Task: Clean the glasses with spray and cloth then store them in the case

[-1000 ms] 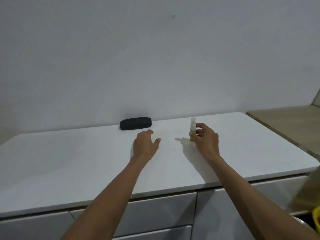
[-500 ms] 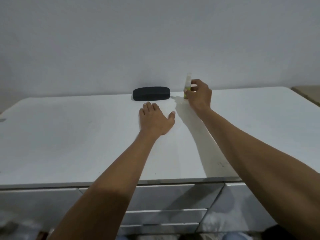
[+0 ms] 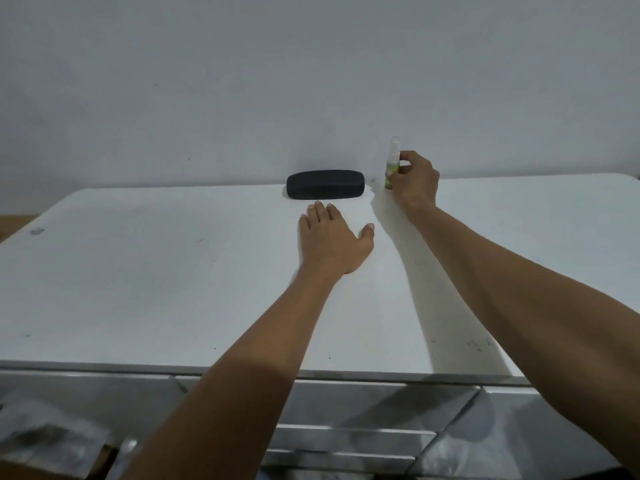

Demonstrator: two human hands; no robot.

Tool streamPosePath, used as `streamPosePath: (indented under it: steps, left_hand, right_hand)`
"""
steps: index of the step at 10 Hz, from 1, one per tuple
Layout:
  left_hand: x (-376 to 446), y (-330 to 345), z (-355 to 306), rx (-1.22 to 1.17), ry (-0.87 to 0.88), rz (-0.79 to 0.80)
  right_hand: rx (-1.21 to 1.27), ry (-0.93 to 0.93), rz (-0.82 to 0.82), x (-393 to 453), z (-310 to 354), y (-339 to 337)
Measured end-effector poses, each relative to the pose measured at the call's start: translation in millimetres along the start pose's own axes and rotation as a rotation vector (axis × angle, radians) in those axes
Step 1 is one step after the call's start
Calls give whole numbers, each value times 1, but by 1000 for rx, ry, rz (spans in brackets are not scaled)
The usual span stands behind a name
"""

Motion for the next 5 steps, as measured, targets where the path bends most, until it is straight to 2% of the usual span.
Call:
streamPosePath:
  steps: [2,4,5]
  left_hand:
    - [-2,-2,-1,-30,6,-9]
    - [-14,-12,-1,-143,-1,-47]
    - [-35,-23,-1,-314,29,-87]
  right_hand:
    - [13,40,28,-7,-2,-12]
    - [-9,-74,27,-43,21,-69]
    - [-61,-206,45,-96,20,-107]
Point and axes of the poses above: each hand's wrist, its own x-axis towards the middle knuckle, its own y-axis out of the palm, z = x × y, the point moved 3 cm from there along x, towards the middle knuckle, and after that the axes turned 8 degrees about -x, right-handed, at the moved point
